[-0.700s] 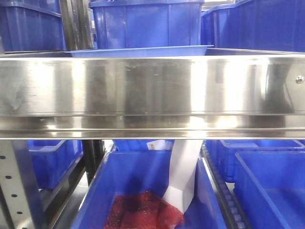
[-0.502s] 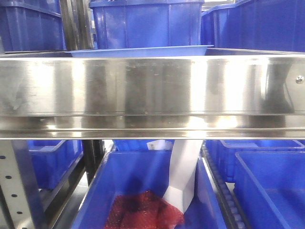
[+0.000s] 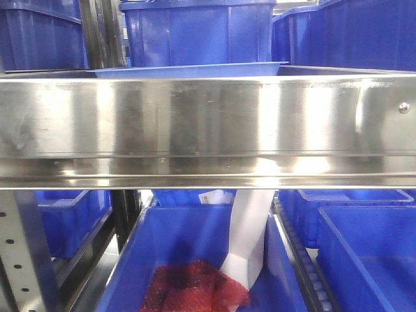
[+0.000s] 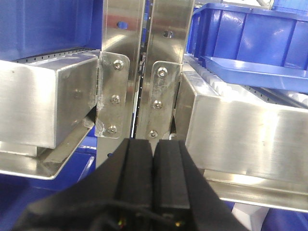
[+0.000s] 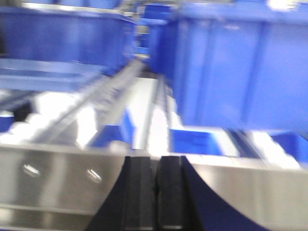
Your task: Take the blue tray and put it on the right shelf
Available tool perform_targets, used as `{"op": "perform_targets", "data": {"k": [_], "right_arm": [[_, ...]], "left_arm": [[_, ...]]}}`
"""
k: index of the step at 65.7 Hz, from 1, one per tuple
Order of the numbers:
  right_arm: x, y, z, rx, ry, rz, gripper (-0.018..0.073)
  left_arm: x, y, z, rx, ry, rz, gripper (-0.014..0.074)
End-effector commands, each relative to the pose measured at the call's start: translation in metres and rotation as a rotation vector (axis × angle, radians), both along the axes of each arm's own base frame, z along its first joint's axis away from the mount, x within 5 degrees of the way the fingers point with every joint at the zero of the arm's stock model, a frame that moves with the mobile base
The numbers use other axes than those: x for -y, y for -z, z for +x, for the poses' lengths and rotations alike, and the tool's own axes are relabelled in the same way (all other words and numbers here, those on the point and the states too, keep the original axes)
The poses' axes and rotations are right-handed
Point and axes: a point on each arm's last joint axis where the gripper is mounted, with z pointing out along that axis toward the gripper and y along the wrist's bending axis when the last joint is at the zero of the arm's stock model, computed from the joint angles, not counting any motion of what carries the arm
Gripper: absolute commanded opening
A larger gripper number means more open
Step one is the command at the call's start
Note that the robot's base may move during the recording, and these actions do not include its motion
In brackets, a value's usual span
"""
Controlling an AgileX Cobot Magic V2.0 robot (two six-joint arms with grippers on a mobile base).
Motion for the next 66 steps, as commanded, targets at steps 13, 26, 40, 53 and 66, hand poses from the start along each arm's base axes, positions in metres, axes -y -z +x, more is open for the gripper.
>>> {"op": "perform_targets", "data": {"k": [13,26,40,53,66], "right_arm": [[0.003,0.031,-0.001,0.109,0.049,0.016,0.0059],[0.003,0.03,-0.001,0.116,0.05,0.015,0.0059],[0.003,0.03,-0.001,0.116,0.05,0.015,0.0059],[0.003,0.03,-0.001,0.116,0.05,0.015,0.0059],[0.003,0.03,-0.001,0.116,0.05,0.015,0.0059]], "left_arm": [[0.0,0.002,0.0,0.069,-0.005,-0.003,-0.0048],[0.0,0.002,0.0,0.067,-0.005,-0.003,-0.0048],[0.0,0.002,0.0,0.067,-0.005,-0.003,-0.0048],[0.0,0.002,0.0,0.067,-0.005,-0.003,-0.0048],[0.0,0.002,0.0,0.067,-0.005,-0.003,-0.0048]]}}
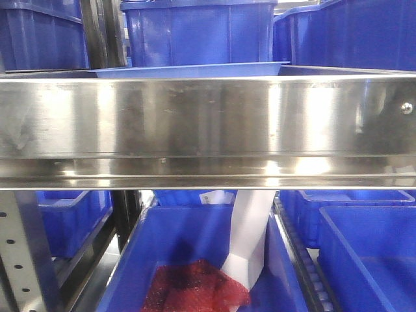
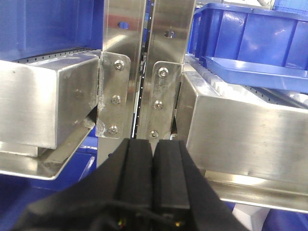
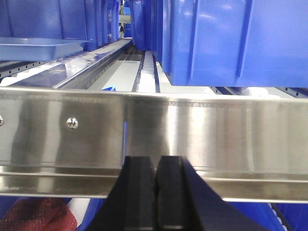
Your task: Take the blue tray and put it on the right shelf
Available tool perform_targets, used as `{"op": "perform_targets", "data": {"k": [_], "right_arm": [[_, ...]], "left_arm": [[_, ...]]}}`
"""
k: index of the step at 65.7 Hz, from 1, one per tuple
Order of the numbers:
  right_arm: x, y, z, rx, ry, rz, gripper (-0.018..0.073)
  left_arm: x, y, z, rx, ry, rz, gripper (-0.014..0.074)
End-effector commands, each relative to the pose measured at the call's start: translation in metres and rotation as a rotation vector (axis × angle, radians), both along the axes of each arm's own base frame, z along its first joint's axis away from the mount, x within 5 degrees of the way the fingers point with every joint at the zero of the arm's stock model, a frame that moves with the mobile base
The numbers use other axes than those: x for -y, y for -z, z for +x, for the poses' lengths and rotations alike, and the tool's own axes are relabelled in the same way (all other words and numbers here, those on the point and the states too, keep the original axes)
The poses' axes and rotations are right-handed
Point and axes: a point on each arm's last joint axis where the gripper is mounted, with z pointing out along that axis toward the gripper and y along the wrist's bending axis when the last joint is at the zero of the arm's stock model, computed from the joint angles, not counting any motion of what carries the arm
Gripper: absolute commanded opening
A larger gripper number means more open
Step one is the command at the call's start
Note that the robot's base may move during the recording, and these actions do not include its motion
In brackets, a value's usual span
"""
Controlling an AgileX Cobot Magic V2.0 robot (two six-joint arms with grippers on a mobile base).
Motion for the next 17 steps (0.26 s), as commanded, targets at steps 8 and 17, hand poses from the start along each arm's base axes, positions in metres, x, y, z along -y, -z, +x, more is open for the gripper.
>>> {"op": "perform_targets", "data": {"k": [8,17], "right_arm": [[0.001,-0.0176,-0.003,0.139,0.015,-0.011,0.0059],[0.001,-0.0176,-0.003,0.139,0.015,-0.011,0.0059]], "left_arm": [[-0.0004,0.0017,0.0001,0.067,-0.005,-0.003,-0.0048],[-0.0004,0.0017,0.0001,0.067,-0.005,-0.003,-0.0048]]}}
